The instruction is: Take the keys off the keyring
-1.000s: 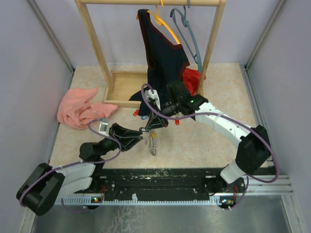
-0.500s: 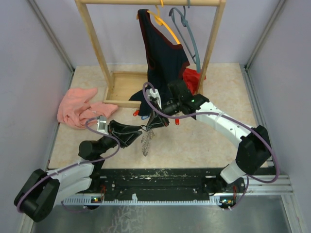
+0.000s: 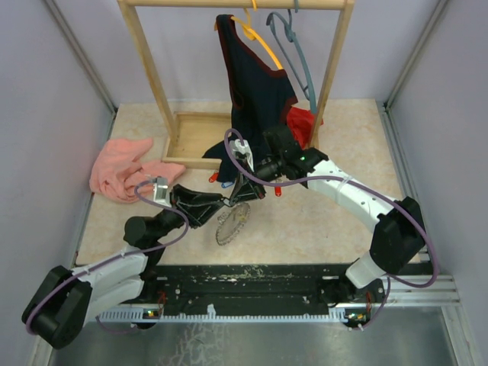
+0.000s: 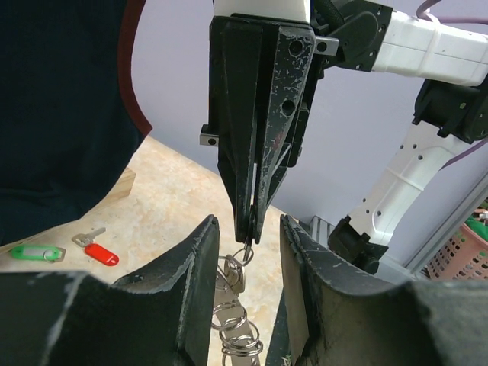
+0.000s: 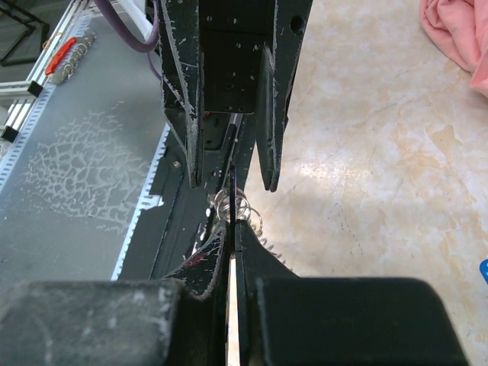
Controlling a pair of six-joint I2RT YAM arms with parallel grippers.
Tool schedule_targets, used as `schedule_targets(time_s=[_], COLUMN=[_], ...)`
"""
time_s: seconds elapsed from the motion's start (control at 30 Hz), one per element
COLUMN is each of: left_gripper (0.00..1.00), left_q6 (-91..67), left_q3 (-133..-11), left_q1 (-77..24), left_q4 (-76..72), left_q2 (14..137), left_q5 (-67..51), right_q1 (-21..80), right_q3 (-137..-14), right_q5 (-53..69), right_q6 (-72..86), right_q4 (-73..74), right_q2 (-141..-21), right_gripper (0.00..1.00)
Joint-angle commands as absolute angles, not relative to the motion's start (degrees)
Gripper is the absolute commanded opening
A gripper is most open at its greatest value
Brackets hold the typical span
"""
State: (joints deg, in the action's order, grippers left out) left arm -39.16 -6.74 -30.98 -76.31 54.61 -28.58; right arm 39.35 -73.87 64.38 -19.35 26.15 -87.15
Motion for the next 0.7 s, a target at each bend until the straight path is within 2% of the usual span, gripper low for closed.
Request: schedule_targets(time_s=[0.0,0.27,0.43,0.53,0.67], left_gripper=[0.43,0.4,0.33,0.26,0.03], left_q6=[-39.5,-40.0,-40.2,-40.2,-40.1], left_q3=[-8.8,-9.8,-10.4,-10.4,-10.3], left_q1=[-31.1,-31.7,-31.9,-32.0,-32.0], left_q4=[-78.2,-80.2,-81.2,-81.5,-82.1], left_q2=[55.5,58.6,59.8,60.2,60.4], left_q5=[-29.7,-29.9,-30.1,-30.2,-30.5], right_q1=[39.5,39.5,39.5,39.5,39.5], right_q3=[-74.5,-74.4,-74.4,-74.3,-74.2], right_q5=[67.1,67.5,67.4,67.4,67.3], right_q6=[-19.3,-19.2,-19.2,-19.2,-19.3], right_q4=[23.4,23.2,23.1,23.2,23.2], right_q2=[-84.8,-85.1,-85.2,-85.2,-85.3], right_gripper=[0.0,0.0,0.0,0.0,0.0])
